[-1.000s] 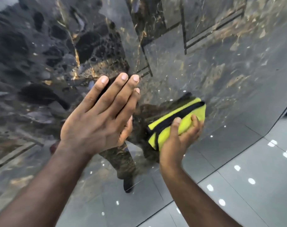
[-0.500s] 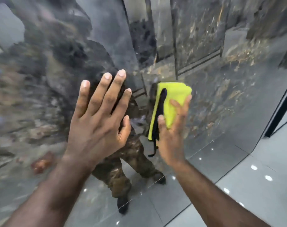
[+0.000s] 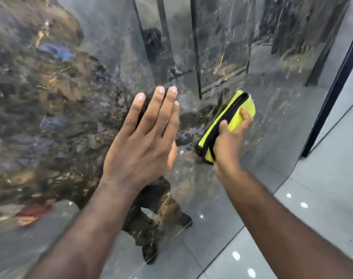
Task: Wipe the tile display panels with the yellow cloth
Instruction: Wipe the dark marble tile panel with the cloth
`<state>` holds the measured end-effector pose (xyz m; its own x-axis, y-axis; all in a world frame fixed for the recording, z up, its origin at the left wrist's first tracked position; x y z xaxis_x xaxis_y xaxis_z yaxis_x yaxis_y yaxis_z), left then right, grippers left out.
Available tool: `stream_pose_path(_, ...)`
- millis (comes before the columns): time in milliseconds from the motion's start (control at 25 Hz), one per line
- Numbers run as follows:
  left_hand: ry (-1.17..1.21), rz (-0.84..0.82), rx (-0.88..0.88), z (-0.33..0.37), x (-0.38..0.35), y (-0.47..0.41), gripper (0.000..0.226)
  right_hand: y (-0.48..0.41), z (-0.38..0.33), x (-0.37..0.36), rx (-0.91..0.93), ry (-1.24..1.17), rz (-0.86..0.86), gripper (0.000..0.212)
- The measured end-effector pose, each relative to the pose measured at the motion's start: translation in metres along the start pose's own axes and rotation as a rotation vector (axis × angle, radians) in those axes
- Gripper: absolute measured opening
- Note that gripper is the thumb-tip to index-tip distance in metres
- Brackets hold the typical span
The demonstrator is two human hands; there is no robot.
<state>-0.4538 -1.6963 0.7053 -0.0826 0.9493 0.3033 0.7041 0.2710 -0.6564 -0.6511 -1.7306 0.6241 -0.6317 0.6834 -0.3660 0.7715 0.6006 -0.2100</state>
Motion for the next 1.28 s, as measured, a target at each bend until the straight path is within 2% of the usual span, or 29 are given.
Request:
stream_pose_path(40,0.006,-0.006,0.001,0.000,0.000,0.001,0.067,-0.011,-0.014,-0.009,-0.019,-0.019,0.037,0.055)
stream_pose_path(80,0.006,-0.013,0.001,0.000,0.000,0.002,0.068,-0.011,-0.027,-0.017,0.082,-0.003,0.009,0.054)
stream_pose_path(160,-0.013,-0.020,0.001,0.001,-0.001,0.001,0.067,0.018,-0.034,-0.020,0.395,0.090,-0.171,0.060)
stream_pose_path(200,-0.013,-0.022,0.007,0.001,0.000,0.002,0.067,0.040,-0.021,-0.015,0.468,0.127,-0.275,0.063)
stream_pose_path(240,-0.011,-0.021,0.011,0.002,0.000,0.002,0.067,0.058,0.001,-0.004,0.467,0.118,-0.338,0.062)
stream_pose_path(280,-0.012,-0.020,0.013,0.003,0.000,0.001,0.067,0.068,0.025,0.011,0.348,0.079,-0.336,0.060)
stream_pose_path(360,-0.027,-0.021,0.011,0.004,0.001,0.001,0.068,0.057,0.064,0.026,-0.109,-0.120,-0.145,0.056)
stream_pose_path(400,-0.034,-0.026,0.009,0.004,0.001,0.001,0.067,0.041,0.071,0.029,-0.276,-0.187,-0.023,0.054)
stream_pose_path(440,-0.042,-0.031,0.011,0.004,0.002,0.002,0.067,0.027,0.067,0.028,-0.339,-0.194,0.049,0.054)
stream_pose_path(480,-0.051,-0.035,0.015,0.004,0.002,0.003,0.067,0.017,0.059,0.026,-0.295,-0.171,0.060,0.054)
stream_pose_path(520,-0.060,-0.037,0.019,0.004,0.002,0.003,0.067,0.014,0.046,0.023,-0.167,-0.123,0.015,0.055)
stream_pose_path(600,-0.051,-0.031,0.033,0.004,0.004,0.001,0.067,0.030,0.034,0.020,0.088,-0.008,-0.139,0.056)
stream_pose_path(640,-0.034,-0.022,0.047,0.003,0.005,0.000,0.066,0.046,0.044,0.025,0.138,0.035,-0.203,0.057)
stream_pose_path(680,-0.021,-0.012,0.066,0.003,0.005,-0.001,0.065,0.056,0.063,0.033,0.132,0.066,-0.219,0.058)
stream_pose_path(720,-0.019,-0.003,0.082,0.005,0.005,-0.001,0.064,0.056,0.080,0.040,0.019,0.052,-0.171,0.058)
stream_pose_path(800,-0.008,-0.003,0.059,0.016,0.002,0.001,0.063,0.025,0.104,0.048,-0.338,-0.097,0.013,0.056)
stream_pose_path(840,0.011,-0.012,0.016,0.023,0.000,0.002,0.062,0.008,0.109,0.050,-0.406,-0.120,0.100,0.055)
stream_pose_path(880,0.027,-0.032,-0.037,0.030,-0.003,0.004,0.063,-0.005,0.107,0.050,-0.371,-0.096,0.125,0.055)
stream_pose_path(1000,0.035,-0.058,-0.138,0.039,-0.013,0.012,0.067,0.008,0.102,0.051,-0.061,0.032,-0.033,0.056)
stream_pose_path(1040,0.032,-0.049,-0.144,0.040,-0.014,0.013,0.069,0.020,0.114,0.056,-0.025,0.059,-0.069,0.056)
stream_pose_path(1080,0.011,-0.040,-0.146,0.040,-0.015,0.015,0.070,0.026,0.125,0.061,-0.080,0.059,-0.070,0.056)
stream_pose_path(1160,-0.040,-0.015,-0.156,0.042,-0.017,0.015,0.073,0.015,0.129,0.061,-0.346,-0.026,0.008,0.057)
stream_pose_path(1200,-0.043,-0.011,-0.162,0.043,-0.018,0.015,0.073,0.007,0.122,0.058,-0.358,-0.007,0.008,0.059)
stream_pose_path(1280,-0.044,-0.008,-0.159,0.043,-0.018,0.015,0.071,0.004,0.097,0.053,-0.067,0.048,-0.110,0.063)
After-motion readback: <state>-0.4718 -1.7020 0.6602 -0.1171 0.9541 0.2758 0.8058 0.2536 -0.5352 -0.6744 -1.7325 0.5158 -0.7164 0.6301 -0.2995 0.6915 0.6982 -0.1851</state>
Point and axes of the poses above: each hand's wrist, its own y-axis away from the middle knuckle, its own x-axis out of the back of the hand, z = x × y, the point moved 1 cm from there along -y, towards the middle knuckle, and after that the axes turned 4 degrees about -y, right-handed, at the moved point
